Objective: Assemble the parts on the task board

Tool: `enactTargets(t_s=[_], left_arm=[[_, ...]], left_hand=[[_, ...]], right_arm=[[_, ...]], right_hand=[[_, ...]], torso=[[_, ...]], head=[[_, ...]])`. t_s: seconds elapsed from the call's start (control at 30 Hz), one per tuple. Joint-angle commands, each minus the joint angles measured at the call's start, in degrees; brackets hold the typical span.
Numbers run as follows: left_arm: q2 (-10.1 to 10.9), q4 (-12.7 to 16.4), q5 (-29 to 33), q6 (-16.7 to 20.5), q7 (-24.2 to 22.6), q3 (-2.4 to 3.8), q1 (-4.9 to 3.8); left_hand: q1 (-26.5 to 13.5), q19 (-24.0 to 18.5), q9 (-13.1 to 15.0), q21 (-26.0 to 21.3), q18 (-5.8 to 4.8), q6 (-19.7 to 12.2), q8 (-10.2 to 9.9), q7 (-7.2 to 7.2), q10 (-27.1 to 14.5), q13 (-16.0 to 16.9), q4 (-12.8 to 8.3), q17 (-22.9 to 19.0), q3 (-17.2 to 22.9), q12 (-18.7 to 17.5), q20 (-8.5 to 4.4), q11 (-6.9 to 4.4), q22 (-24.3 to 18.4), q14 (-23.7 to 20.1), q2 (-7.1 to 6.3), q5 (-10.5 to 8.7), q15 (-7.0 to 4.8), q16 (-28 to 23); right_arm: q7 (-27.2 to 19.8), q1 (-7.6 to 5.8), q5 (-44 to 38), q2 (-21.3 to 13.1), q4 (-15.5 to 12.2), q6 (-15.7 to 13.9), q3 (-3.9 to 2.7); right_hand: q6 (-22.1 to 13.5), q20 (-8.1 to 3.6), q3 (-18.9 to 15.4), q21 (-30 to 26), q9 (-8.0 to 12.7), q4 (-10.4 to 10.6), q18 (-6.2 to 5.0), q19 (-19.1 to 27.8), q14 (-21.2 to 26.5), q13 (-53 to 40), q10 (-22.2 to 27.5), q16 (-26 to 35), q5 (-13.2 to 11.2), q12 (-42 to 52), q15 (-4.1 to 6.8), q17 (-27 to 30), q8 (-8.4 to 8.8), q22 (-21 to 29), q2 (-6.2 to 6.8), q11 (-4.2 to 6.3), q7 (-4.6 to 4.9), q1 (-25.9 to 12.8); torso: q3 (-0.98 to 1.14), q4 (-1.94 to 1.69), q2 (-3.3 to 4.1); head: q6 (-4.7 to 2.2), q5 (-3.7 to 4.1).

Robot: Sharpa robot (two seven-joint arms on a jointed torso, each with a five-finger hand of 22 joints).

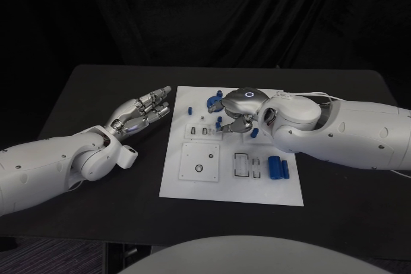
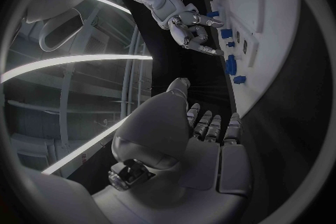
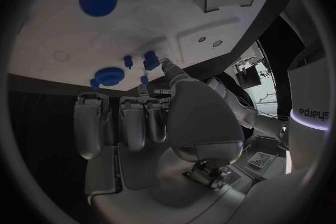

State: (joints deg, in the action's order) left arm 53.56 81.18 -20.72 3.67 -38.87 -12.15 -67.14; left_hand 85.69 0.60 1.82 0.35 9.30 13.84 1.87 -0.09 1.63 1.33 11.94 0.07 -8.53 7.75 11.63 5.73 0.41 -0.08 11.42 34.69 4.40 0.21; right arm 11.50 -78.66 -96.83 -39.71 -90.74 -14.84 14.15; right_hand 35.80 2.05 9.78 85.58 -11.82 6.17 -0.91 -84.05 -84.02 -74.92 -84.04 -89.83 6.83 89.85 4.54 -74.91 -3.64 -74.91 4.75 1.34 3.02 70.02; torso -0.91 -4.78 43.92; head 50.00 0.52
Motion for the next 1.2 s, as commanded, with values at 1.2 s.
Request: enactTargets(t_s=[1.2], left_arm=[[-8.3,0.8,-47.5,27.0,25.1,0.07,-10.87]], left_hand=[[-6.9,76.6,5.2,84.3,-6.01,42.0,7.9,7.95,88.4,88.7,4.7,89.8,-4.3,82.3,-3.57,-1.36,75.4,89.9,1.44,-20.75,-2.77,89.8]], right_arm=[[-12.5,-4.20,15.7,-16.6,-2.7,-12.3,0.04]], right_hand=[[13.0,0.85,-1.6,1.4,0.9,9.6,0.08,-4.3,-6.0,-15.1,-6.0,-0.2,-3.4,0.2,-1.13,-15.1,-3.81,-14.0,-4.86,-1.40,2.34,-0.7]], torso=[[2.09,0.90,-4.71]], head=[[0.00,-2.21]])
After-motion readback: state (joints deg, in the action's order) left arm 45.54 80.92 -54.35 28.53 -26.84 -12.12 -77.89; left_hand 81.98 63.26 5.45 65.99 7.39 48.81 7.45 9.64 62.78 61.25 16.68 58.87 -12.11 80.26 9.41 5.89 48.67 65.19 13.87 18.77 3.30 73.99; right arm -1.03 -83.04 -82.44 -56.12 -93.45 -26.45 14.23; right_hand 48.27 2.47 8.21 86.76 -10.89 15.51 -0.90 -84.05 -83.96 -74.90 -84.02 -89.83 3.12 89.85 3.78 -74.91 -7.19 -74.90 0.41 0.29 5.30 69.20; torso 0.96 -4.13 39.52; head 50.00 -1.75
